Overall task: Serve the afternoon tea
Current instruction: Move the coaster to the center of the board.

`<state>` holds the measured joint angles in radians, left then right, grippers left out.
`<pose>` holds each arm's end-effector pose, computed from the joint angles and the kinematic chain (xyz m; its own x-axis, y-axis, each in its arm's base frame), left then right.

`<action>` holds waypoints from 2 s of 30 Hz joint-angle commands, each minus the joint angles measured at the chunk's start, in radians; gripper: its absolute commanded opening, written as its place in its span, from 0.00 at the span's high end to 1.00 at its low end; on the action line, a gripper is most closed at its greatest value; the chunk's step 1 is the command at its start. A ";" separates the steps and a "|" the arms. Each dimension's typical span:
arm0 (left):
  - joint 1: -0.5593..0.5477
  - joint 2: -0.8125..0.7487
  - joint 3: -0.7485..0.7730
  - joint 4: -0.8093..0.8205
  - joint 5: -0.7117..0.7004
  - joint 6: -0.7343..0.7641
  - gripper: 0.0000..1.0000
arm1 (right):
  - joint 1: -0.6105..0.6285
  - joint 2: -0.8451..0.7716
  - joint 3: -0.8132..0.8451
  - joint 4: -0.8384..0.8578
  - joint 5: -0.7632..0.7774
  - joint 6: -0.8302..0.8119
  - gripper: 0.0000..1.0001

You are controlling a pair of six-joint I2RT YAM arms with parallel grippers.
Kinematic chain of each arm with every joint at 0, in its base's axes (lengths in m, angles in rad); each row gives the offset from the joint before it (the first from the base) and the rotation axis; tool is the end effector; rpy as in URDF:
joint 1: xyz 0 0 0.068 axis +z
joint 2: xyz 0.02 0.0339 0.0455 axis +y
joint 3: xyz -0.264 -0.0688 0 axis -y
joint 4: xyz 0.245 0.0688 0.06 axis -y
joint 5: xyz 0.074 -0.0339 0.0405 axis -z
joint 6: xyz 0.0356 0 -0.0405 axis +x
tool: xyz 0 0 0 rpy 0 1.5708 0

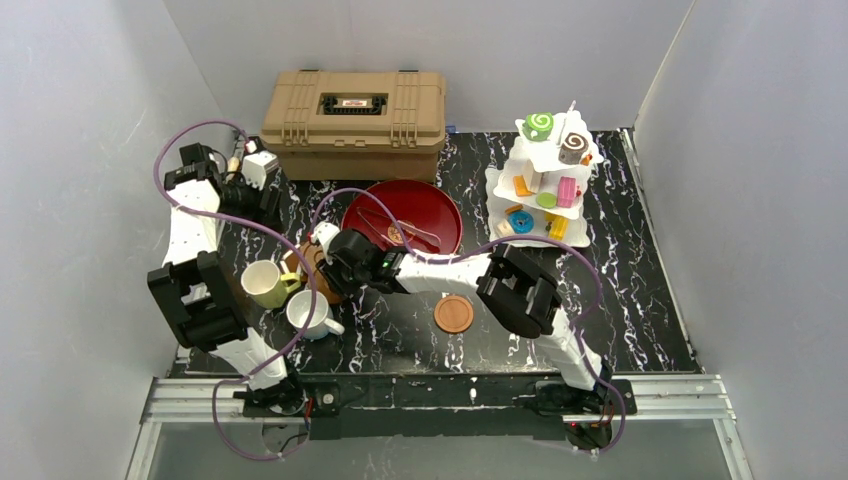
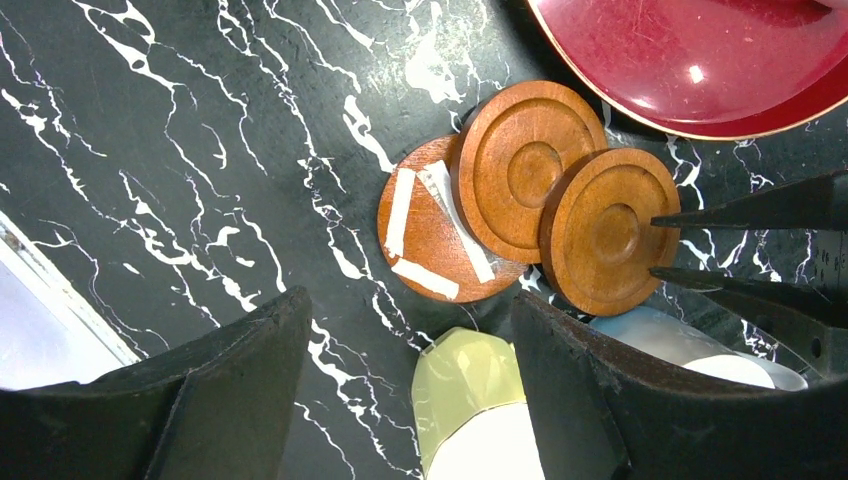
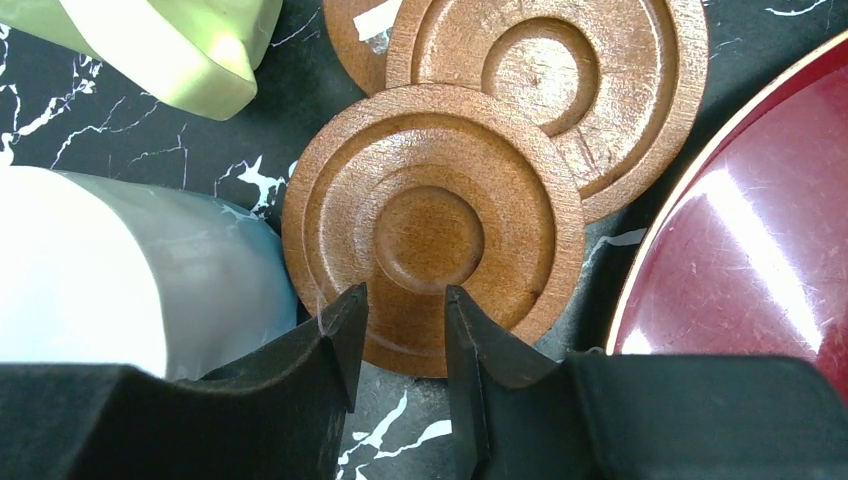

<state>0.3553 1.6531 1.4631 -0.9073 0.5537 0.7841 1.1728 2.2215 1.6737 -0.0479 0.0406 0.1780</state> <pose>0.3264 0.1011 0.2964 -0.6410 0.4029 -0.6533 0.5389 0.8423 -0.0093 0.1994 0.4705 0.1857 -0.3748 -0.4350 -0.8187 -0.8552 0.5032 0.1241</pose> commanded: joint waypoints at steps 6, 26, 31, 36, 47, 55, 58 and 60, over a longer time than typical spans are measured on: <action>0.014 -0.059 -0.006 -0.038 0.018 0.010 0.29 | 0.022 0.030 0.054 0.028 0.000 -0.011 0.61; 0.016 -0.050 0.006 -0.042 0.024 0.006 0.30 | 0.032 -0.010 -0.076 -0.006 0.066 -0.068 0.94; 0.017 -0.051 0.005 -0.041 0.028 0.007 0.30 | 0.031 -0.132 -0.310 0.035 0.079 -0.020 0.96; 0.016 -0.059 0.008 -0.043 0.030 0.007 0.30 | 0.033 -0.217 -0.452 0.063 0.078 0.040 0.97; 0.017 -0.068 0.011 -0.059 0.054 0.005 0.30 | 0.034 -0.418 -0.628 -0.059 0.125 0.078 0.99; 0.017 -0.093 0.019 -0.080 0.062 -0.002 0.29 | 0.036 -0.525 -0.621 -0.076 0.157 0.047 0.92; 0.016 -0.112 0.034 -0.101 0.047 -0.010 0.27 | 0.055 -0.562 -0.563 -0.032 0.188 0.003 0.82; 0.017 -0.136 0.044 -0.123 0.034 -0.011 0.23 | 0.069 -0.576 -0.503 -0.038 0.229 -0.036 0.75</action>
<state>0.3649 1.6020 1.4628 -0.9600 0.5777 0.7807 1.2114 1.7306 1.0462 -0.1169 0.1925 0.2138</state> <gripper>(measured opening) 0.740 0.185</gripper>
